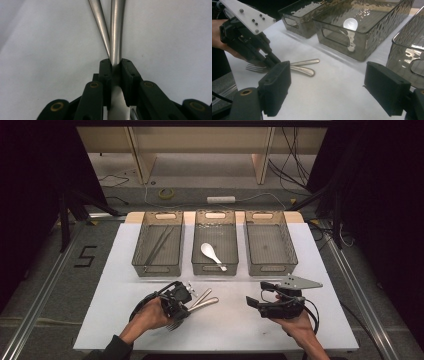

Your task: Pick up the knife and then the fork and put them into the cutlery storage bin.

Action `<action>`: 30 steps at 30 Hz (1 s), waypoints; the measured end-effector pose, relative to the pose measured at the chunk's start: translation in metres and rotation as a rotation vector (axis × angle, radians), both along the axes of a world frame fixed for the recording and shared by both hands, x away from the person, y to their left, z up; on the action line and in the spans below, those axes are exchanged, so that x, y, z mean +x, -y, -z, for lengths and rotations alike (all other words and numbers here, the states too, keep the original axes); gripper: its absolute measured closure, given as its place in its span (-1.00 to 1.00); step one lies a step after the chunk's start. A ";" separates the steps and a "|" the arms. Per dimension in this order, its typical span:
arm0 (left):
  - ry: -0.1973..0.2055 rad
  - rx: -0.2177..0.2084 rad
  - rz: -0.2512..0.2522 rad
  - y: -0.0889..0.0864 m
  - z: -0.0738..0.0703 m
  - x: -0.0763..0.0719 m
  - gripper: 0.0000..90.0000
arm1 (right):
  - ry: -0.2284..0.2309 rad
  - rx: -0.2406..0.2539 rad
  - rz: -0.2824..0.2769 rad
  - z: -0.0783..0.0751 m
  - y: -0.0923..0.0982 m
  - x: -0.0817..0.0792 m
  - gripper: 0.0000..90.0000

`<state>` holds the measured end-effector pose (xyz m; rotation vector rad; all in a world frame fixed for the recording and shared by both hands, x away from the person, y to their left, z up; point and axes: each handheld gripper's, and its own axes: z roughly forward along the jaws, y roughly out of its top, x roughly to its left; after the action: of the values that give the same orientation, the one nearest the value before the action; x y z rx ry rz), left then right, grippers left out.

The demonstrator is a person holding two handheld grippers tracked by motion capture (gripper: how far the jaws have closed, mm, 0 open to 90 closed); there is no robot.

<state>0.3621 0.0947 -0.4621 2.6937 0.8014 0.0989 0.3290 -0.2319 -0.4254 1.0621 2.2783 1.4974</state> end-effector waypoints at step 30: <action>0.052 -0.140 0.090 0.014 -0.035 -0.015 0.77 | 0.085 -0.126 -0.177 0.002 -0.041 -0.012 -0.51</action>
<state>0.3473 0.0804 -0.4268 2.5794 0.6456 0.0878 0.3173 -0.1905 -0.4275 0.7667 2.4232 1.4092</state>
